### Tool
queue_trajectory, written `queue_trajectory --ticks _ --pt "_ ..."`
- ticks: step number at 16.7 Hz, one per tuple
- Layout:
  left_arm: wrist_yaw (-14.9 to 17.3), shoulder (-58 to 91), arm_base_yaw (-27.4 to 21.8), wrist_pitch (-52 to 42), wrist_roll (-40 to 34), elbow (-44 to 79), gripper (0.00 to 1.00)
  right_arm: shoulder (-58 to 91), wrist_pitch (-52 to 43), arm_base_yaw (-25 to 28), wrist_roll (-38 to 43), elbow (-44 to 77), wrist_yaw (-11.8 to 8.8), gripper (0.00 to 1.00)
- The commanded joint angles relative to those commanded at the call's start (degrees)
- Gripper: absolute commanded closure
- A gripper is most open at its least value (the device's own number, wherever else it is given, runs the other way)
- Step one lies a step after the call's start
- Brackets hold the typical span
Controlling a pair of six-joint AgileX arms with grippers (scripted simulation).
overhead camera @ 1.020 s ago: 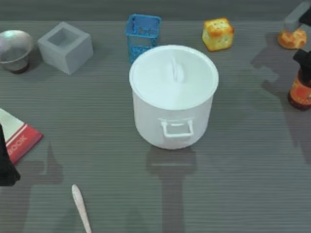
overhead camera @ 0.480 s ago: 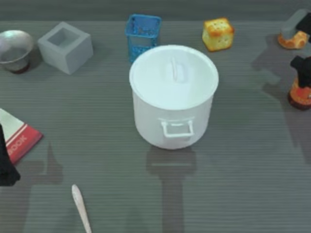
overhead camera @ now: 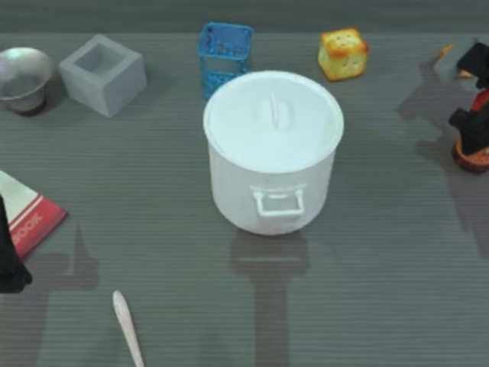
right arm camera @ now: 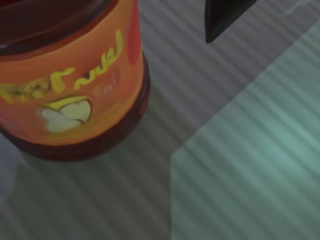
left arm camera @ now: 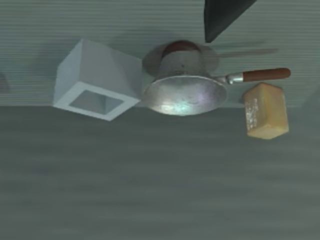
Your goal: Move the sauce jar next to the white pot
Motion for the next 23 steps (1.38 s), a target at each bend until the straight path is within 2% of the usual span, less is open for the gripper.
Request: queue_trajectory --ticks 13,23 --pt "0.0 0.0 0.0 0.0 0.0 0.0 0.0 0.0 0.0 0.0 0.0 0.0 0.0 0.98" --pt "0.0 0.0 0.0 0.0 0.0 0.0 0.0 -0.15 -0.07 -0.03 0.1 -0.14 -0.01 1.0"
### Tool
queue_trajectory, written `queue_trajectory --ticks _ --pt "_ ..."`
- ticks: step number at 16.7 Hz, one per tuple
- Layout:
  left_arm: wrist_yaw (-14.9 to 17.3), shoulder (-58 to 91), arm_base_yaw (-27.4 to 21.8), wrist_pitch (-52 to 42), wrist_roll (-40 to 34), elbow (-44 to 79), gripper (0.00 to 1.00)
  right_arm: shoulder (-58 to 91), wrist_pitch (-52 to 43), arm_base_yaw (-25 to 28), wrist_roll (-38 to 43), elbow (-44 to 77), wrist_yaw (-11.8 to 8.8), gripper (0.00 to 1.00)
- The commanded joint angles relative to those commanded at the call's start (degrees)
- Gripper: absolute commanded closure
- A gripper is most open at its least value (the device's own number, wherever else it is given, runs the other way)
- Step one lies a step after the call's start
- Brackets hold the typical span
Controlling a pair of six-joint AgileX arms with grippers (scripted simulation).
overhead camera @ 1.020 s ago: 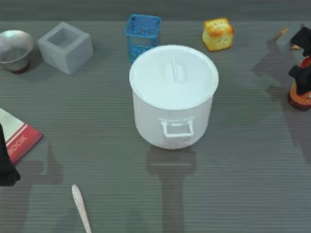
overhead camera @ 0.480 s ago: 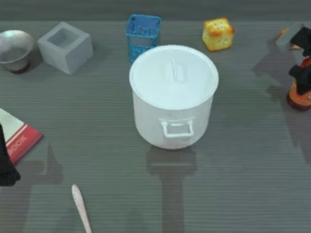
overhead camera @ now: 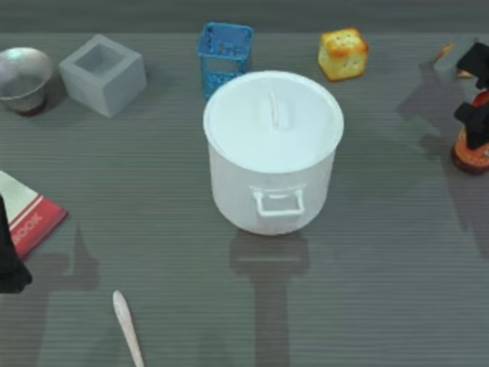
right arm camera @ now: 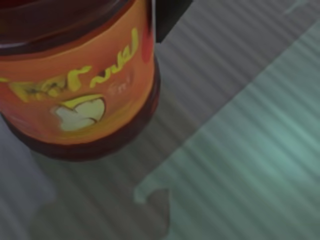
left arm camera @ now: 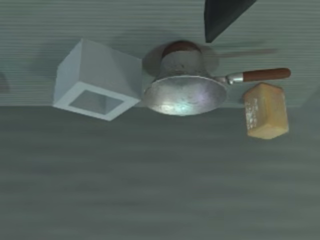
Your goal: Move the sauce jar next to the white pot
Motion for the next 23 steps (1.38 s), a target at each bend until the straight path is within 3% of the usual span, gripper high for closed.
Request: queue_trajectory --ticks 10,17,20,23 --pt "0.0 0.0 0.0 0.0 0.0 0.0 0.0 -24.21 -5.88 0.87 0.15 -17.56 -0.21 1.0" --pt "0.0 0.0 0.0 0.0 0.0 0.0 0.0 -26.39 -6.71 0.72 0.33 -19.55 -0.26 1.0" --pt "0.0 0.0 0.0 0.0 0.0 0.0 0.0 -24.81 -6.89 1.78 4.15 -18.61 -0.27 1.0" --pt "0.0 0.0 0.0 0.0 0.0 0.0 0.0 -21.61 -7.05 4.04 13.43 -16.15 -0.29 1.0"
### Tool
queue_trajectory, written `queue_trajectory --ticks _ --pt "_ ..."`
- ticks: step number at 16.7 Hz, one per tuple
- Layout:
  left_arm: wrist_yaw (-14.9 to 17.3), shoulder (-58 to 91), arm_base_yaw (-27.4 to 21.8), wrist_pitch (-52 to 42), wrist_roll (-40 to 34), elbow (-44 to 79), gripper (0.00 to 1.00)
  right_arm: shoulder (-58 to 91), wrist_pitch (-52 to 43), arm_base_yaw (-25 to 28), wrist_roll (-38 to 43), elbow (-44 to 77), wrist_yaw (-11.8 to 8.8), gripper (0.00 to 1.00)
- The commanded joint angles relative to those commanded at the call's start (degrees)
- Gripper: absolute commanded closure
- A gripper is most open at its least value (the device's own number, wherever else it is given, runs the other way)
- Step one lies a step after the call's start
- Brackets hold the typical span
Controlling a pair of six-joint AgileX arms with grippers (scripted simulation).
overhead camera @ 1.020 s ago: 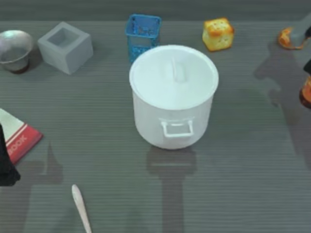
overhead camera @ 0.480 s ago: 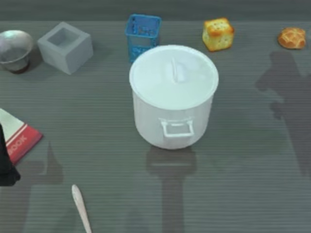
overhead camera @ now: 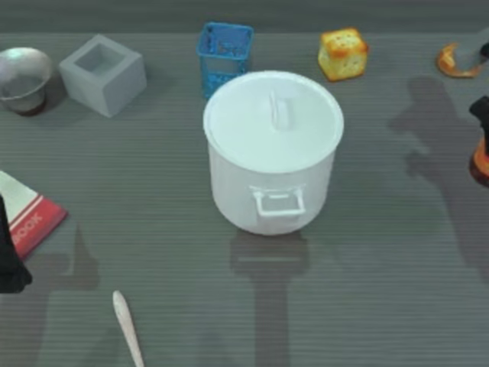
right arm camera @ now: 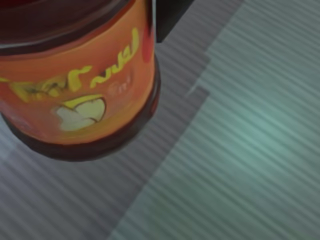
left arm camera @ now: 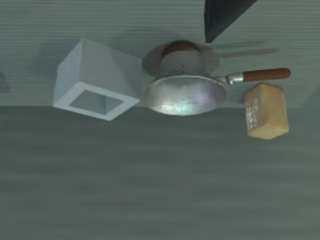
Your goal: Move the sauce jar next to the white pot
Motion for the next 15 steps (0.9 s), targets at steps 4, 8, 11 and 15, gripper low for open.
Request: queue_trajectory --ticks 4,8,11,15 --pt "0.0 0.0 0.0 0.0 0.0 0.0 0.0 4.5 0.78 4.04 18.68 4.12 -0.02 1.0" --pt "0.0 0.0 0.0 0.0 0.0 0.0 0.0 8.59 1.82 8.13 37.27 7.74 -0.04 1.0" --pt "0.0 0.0 0.0 0.0 0.0 0.0 0.0 10.57 2.63 10.42 46.08 9.29 -0.06 1.0" --pt "0.0 0.0 0.0 0.0 0.0 0.0 0.0 11.52 2.91 11.41 49.35 10.05 -0.07 1.0"
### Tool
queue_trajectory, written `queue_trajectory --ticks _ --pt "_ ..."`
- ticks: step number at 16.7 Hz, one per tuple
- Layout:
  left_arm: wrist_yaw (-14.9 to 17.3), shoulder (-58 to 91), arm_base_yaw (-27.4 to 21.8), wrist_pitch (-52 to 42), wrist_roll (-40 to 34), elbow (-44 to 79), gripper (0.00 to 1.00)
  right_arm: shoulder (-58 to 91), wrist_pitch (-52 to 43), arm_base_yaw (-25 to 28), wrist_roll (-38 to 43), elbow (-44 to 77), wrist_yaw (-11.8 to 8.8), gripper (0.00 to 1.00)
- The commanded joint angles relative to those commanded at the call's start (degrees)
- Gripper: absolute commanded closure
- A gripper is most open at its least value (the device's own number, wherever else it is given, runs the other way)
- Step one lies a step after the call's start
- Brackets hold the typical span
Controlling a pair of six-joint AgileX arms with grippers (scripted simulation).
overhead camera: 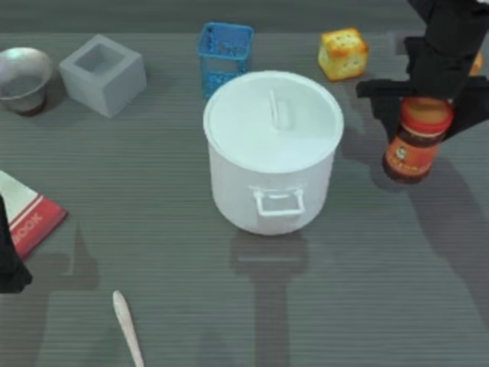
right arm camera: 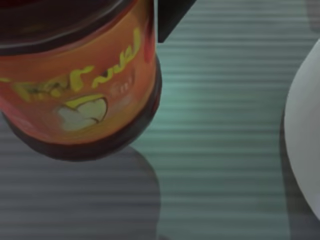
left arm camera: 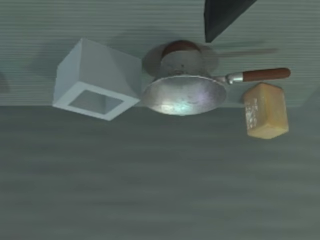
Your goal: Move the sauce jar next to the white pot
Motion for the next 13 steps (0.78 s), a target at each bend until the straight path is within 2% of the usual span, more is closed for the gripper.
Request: queue_trajectory --ticks 5,10,13 --pt "0.0 0.0 0.0 0.0 0.0 0.0 0.0 -0.26 0.94 -0.26 0.0 -1.2 -0.05 1.0" --pt "0.0 0.0 0.0 0.0 0.0 0.0 0.0 0.79 9.89 0.07 0.14 -8.85 0.01 1.0" --pt "0.0 0.0 0.0 0.0 0.0 0.0 0.0 1.08 10.68 0.14 0.15 -9.6 0.01 1.0"
